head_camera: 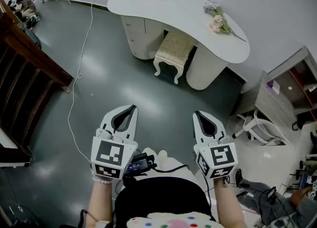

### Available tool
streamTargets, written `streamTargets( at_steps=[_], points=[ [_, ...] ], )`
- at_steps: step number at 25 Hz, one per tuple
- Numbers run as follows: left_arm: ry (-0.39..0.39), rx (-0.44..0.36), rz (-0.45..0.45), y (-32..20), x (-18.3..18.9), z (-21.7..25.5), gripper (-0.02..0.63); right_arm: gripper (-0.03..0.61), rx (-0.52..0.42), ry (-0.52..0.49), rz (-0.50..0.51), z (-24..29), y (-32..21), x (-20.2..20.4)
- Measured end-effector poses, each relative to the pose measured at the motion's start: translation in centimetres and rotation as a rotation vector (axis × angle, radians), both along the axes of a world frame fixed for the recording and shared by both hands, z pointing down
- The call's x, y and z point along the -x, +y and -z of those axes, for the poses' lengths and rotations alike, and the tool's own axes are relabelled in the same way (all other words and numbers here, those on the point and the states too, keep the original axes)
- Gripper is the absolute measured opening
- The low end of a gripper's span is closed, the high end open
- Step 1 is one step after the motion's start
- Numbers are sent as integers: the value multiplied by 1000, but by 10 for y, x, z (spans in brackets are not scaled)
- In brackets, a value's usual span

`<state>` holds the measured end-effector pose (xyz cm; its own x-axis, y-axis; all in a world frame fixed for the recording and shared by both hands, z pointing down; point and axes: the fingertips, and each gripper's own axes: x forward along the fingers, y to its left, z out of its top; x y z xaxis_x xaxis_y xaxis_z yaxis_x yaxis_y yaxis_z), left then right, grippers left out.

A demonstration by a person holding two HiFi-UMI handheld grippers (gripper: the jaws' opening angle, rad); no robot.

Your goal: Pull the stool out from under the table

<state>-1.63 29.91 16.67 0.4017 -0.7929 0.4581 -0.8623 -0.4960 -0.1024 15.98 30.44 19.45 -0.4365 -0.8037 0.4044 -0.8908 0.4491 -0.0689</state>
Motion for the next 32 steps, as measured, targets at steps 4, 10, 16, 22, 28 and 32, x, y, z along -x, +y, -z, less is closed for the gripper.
streamTargets(
  at_steps=[4, 10, 16, 22, 28, 32],
  points=[
    [0, -18, 25, 2, -2, 4, 17, 37, -17, 4, 21, 2, -2, -6],
    [-3, -37, 45, -5, 4, 5, 17, 37, -32, 8, 29, 1, -11, -4],
    [3, -50, 24, -30, 7, 3, 17, 37, -37, 14, 9, -2, -29, -1],
    [10, -35, -24, -69, 21, -4, 17, 37, -32, 25, -40, -4, -62, 10],
    [19, -12, -78, -123, 43, -11, 17, 37, -5, 56, -75, -11, -100, 33],
    [20, 5, -114, -159, 56, -13, 17, 37, 9, 65, -113, -9, -129, 47]
  ],
)
